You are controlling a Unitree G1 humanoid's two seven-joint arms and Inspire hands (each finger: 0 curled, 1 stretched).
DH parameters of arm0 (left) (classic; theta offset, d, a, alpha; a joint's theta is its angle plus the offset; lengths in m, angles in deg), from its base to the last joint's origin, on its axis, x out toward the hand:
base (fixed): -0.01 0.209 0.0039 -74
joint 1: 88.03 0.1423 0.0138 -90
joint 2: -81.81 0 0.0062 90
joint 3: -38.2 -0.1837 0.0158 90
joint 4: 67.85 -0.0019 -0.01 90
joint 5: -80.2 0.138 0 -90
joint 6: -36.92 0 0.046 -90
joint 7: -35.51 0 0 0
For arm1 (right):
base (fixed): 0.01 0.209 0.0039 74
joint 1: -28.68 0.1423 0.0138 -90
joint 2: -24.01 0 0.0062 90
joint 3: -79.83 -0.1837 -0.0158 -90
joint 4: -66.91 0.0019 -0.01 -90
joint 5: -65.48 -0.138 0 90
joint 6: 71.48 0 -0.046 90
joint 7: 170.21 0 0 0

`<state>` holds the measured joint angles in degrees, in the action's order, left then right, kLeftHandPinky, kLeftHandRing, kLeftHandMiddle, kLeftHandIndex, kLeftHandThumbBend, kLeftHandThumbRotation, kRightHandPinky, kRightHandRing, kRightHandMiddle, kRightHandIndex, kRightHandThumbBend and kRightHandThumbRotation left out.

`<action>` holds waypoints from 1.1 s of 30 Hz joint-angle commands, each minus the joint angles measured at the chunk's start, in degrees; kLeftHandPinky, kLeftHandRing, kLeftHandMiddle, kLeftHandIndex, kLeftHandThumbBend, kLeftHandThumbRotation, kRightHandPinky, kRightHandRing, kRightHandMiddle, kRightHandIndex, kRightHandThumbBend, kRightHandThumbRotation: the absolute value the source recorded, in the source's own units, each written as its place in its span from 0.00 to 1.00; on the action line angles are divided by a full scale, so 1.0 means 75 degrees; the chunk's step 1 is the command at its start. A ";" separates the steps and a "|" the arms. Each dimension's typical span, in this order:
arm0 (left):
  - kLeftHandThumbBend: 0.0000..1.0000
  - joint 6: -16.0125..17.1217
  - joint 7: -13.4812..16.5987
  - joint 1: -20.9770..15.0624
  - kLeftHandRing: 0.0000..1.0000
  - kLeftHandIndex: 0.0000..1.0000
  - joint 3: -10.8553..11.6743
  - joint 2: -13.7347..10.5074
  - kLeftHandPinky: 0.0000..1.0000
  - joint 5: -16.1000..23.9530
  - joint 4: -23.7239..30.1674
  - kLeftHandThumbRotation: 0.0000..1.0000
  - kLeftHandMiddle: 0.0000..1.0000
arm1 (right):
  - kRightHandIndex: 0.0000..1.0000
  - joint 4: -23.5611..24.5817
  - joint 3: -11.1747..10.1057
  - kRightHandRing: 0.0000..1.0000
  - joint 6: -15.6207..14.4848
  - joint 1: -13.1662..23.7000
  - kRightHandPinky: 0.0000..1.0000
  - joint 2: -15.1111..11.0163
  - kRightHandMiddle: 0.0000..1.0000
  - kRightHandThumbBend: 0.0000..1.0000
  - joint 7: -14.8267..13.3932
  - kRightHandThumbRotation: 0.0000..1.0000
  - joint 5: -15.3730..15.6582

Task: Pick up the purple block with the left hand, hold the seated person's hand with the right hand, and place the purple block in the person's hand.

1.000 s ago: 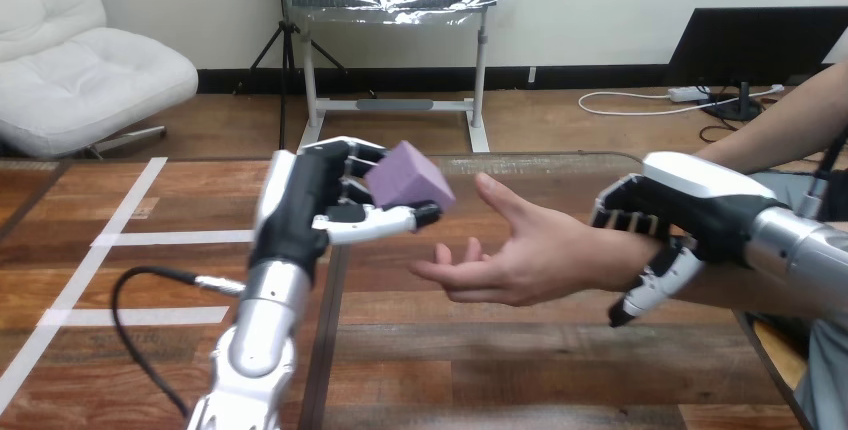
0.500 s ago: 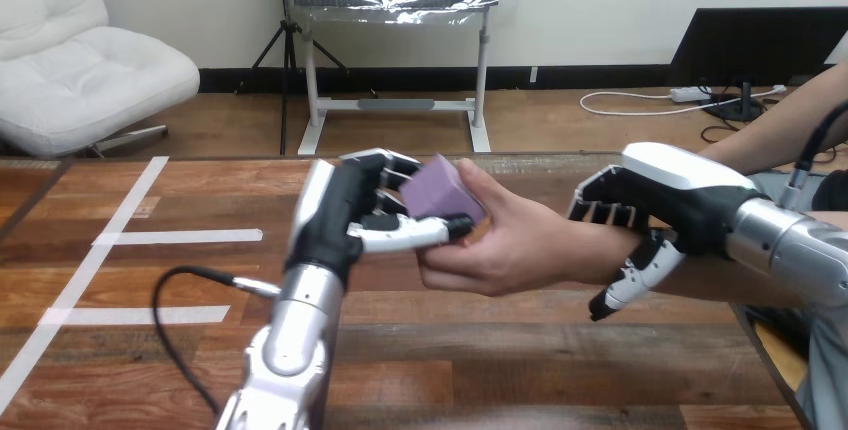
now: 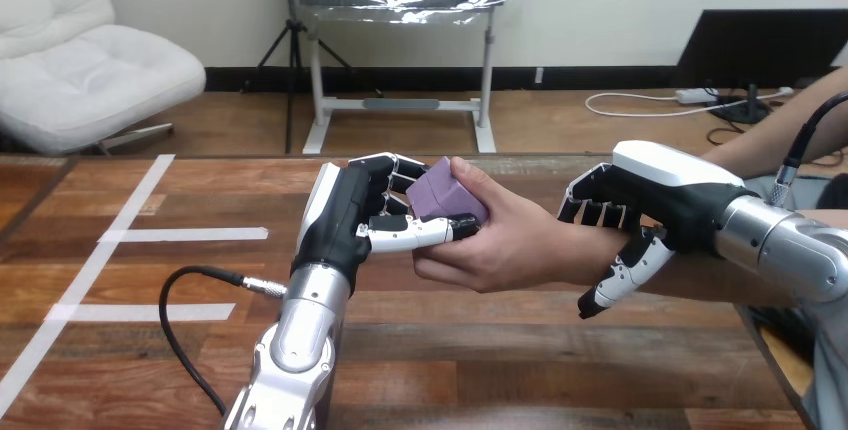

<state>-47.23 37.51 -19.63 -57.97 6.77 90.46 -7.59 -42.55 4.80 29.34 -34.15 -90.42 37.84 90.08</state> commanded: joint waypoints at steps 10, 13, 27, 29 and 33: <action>0.62 0.0314 -0.0170 -0.0754 0.37 0.47 -0.0298 0.0252 0.31 0.0083 -0.0527 0.00 0.42 | 0.58 0.0478 -0.0161 0.50 -0.0156 -0.0145 0.45 0.0157 0.55 0.91 0.0137 0.14 -0.0267; 0.63 0.0337 -0.0178 -0.0751 0.36 0.47 -0.0298 0.0254 0.30 0.0071 -0.0566 0.00 0.42 | 0.59 0.0516 -0.0165 0.50 -0.0156 -0.0166 0.45 0.0151 0.55 0.91 0.0131 0.14 -0.0275; 0.63 0.0347 -0.0350 -0.0627 0.37 0.48 -0.0348 0.0175 0.30 0.0087 -0.0581 0.00 0.42 | 0.58 0.0737 -0.0225 0.49 -0.0229 -0.0327 0.43 0.0096 0.55 0.91 0.0137 0.14 -0.0287; 0.63 0.0275 -0.0464 -0.0578 0.39 0.49 -0.0388 0.0114 0.32 0.0115 -0.0471 0.00 0.44 | 0.58 0.0729 -0.0241 0.50 -0.0231 -0.0350 0.44 0.0091 0.55 0.90 0.0158 0.14 -0.0313; 0.64 0.0039 -0.0710 -0.0484 0.48 0.53 -0.0474 -0.0018 0.39 0.0190 -0.0182 0.08 0.52 | 0.60 0.0729 -0.0283 0.52 -0.0214 -0.0405 0.45 0.0084 0.56 0.90 0.0207 0.15 -0.0375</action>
<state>-45.43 35.40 -21.01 -57.70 6.12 90.12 -11.28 -38.72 3.91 27.58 -36.41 -90.46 38.56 89.38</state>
